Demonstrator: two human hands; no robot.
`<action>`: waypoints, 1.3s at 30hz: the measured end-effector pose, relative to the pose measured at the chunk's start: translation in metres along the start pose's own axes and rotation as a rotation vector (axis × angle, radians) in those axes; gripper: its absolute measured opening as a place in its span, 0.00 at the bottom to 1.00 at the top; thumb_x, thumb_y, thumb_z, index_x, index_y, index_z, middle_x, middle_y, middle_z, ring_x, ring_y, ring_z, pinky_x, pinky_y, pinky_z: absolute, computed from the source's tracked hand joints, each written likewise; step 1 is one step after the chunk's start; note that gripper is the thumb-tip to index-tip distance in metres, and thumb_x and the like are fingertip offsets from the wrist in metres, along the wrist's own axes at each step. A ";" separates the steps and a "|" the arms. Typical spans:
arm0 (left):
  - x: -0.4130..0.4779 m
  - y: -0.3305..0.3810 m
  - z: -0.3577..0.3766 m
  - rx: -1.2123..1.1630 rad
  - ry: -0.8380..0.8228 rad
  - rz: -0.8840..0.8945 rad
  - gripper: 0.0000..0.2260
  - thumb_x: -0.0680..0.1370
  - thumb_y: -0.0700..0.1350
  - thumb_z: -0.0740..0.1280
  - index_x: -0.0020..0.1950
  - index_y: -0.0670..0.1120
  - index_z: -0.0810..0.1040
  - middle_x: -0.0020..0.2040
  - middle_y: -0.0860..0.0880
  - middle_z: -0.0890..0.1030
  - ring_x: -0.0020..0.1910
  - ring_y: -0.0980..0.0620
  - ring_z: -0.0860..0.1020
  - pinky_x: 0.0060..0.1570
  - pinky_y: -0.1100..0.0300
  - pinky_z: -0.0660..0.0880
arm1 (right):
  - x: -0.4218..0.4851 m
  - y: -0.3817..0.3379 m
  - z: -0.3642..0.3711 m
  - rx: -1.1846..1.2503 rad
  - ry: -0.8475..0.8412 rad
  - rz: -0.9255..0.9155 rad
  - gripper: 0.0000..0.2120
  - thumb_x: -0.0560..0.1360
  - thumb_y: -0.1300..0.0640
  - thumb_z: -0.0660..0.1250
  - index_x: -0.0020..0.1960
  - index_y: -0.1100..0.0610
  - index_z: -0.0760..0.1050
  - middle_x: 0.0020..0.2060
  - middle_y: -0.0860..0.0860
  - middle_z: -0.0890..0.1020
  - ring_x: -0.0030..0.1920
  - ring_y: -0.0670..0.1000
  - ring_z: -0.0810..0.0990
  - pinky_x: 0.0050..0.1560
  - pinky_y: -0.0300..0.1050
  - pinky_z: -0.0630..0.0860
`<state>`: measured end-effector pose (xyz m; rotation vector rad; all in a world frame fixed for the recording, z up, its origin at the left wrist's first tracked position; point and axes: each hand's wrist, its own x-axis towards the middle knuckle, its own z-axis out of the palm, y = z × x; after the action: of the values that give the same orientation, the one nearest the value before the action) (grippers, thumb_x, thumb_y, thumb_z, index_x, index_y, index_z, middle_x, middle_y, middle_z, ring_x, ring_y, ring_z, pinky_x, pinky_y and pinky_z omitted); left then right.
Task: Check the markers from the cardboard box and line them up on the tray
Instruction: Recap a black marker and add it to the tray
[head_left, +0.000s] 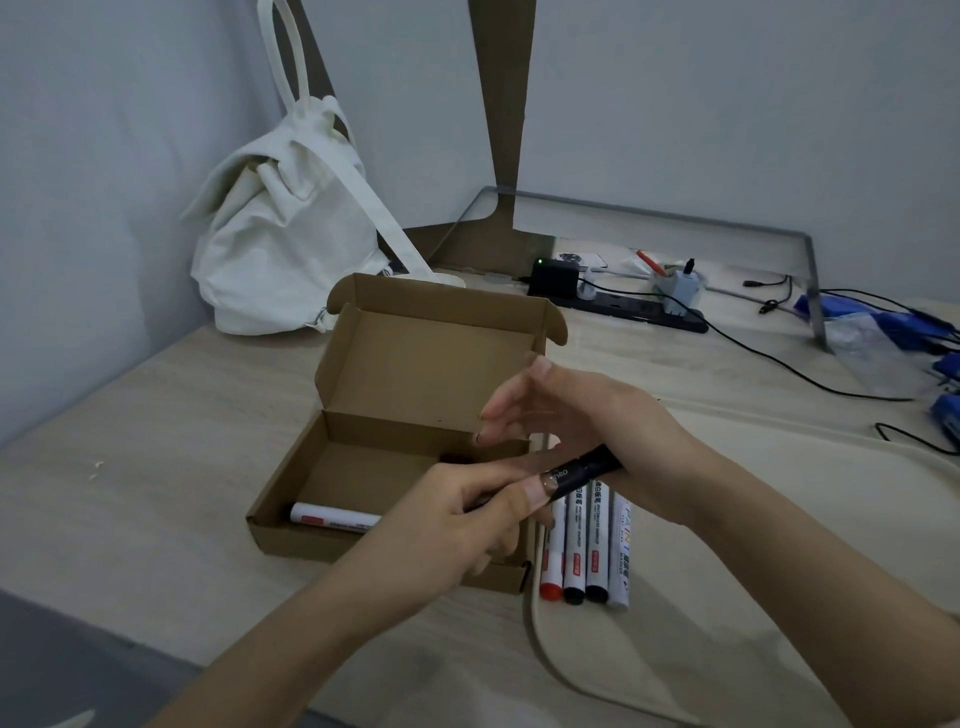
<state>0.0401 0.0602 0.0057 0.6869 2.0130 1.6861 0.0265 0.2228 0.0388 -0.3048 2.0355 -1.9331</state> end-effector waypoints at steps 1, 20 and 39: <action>0.000 0.001 0.002 -0.030 -0.012 -0.010 0.14 0.70 0.56 0.60 0.41 0.48 0.80 0.22 0.55 0.67 0.21 0.59 0.62 0.21 0.69 0.59 | -0.001 -0.001 -0.001 -0.021 0.000 -0.003 0.21 0.80 0.50 0.50 0.47 0.61 0.78 0.44 0.57 0.83 0.50 0.53 0.81 0.51 0.47 0.79; 0.016 -0.004 0.022 0.019 -0.010 0.040 0.12 0.73 0.55 0.57 0.47 0.52 0.76 0.28 0.58 0.72 0.25 0.63 0.68 0.26 0.73 0.65 | -0.029 -0.005 -0.043 -0.001 0.201 0.004 0.16 0.75 0.48 0.57 0.43 0.57 0.79 0.38 0.52 0.84 0.45 0.52 0.83 0.46 0.41 0.80; 0.017 0.003 0.055 0.771 0.228 0.454 0.19 0.74 0.61 0.48 0.56 0.57 0.72 0.31 0.54 0.78 0.33 0.53 0.75 0.26 0.67 0.64 | -0.049 0.001 -0.034 0.028 0.199 -0.080 0.21 0.80 0.51 0.51 0.42 0.60 0.78 0.33 0.54 0.81 0.38 0.51 0.79 0.39 0.40 0.77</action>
<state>0.0605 0.1137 -0.0013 1.3317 2.8640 1.1799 0.0592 0.2718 0.0427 -0.1967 2.1469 -2.1145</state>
